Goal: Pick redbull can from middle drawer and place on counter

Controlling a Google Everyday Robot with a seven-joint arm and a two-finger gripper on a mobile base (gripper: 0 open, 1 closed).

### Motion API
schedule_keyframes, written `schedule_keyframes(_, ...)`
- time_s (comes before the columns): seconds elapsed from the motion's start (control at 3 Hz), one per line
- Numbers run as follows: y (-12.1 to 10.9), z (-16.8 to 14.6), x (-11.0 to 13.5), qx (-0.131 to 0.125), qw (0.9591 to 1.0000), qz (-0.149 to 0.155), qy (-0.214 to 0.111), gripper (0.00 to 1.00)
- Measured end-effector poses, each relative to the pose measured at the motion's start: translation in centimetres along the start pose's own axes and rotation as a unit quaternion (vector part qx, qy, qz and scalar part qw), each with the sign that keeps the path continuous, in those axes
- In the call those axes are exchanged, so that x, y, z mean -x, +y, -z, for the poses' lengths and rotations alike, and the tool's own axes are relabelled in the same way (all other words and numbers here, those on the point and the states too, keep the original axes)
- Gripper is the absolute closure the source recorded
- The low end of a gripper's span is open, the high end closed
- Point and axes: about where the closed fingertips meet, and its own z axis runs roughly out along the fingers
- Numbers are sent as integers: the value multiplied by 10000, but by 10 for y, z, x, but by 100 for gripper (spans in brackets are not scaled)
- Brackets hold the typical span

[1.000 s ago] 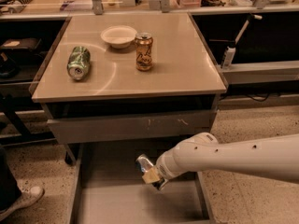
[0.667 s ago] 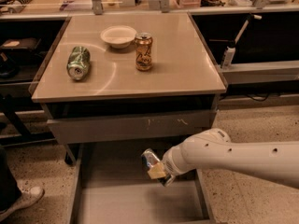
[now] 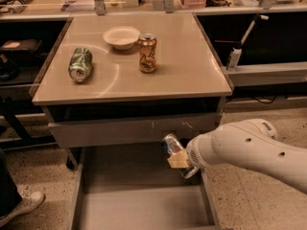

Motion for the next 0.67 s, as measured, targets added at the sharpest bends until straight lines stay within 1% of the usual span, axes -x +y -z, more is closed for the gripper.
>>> schedule_keyframes(0.33, -17, 42, 21, -240, 9993, -149, -225, 100)
schedule_keyframes(0.67, -24, 77, 43, -452, 9979, -171, -422, 100)
